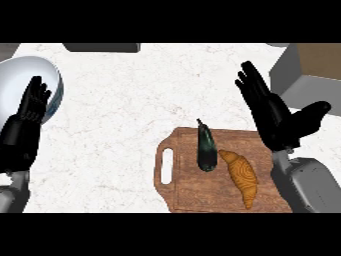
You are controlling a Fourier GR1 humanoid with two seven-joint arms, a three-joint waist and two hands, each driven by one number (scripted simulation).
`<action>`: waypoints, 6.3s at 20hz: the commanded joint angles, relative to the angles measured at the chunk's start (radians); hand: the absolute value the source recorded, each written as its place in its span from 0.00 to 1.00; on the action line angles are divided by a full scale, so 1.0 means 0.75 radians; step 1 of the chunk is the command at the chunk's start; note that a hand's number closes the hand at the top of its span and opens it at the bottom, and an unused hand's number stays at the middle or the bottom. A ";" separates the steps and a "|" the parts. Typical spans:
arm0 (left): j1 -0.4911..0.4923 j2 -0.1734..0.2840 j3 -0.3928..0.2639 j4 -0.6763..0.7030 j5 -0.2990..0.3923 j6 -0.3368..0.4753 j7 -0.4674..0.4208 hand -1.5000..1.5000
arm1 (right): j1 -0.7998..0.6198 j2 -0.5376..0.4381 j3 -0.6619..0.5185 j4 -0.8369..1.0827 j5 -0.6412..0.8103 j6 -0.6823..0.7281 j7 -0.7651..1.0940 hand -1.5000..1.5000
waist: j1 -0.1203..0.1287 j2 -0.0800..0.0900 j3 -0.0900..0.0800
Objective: Pick the croissant from the cutting board and place it in the cardboard box
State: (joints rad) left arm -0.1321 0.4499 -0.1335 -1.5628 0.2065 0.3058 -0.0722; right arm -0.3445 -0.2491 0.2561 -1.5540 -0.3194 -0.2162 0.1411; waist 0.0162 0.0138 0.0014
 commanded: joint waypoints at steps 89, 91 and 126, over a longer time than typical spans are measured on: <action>-0.062 -0.428 0.015 0.077 -0.399 -0.589 0.139 0.50 | 0.459 0.131 0.362 0.062 2.190 0.440 0.646 0.00 | -0.022 -0.018 -0.002; -0.138 -0.404 0.060 0.128 -0.398 -0.600 0.131 0.50 | 0.510 0.140 0.392 0.105 2.212 0.361 0.637 0.00 | -0.024 -0.018 -0.002; -0.049 -0.484 0.021 -0.025 -0.466 -0.586 0.245 0.50 | 0.605 -0.420 -0.494 -0.775 1.353 0.571 -0.104 1.00 | -0.048 -0.026 -0.003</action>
State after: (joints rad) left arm -0.1709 0.1033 -0.1031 -1.5599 -0.1255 -0.1502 0.0928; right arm 0.0628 -0.5536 -0.0378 -1.9628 0.8030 0.1352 0.0406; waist -0.0160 -0.0049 -0.0008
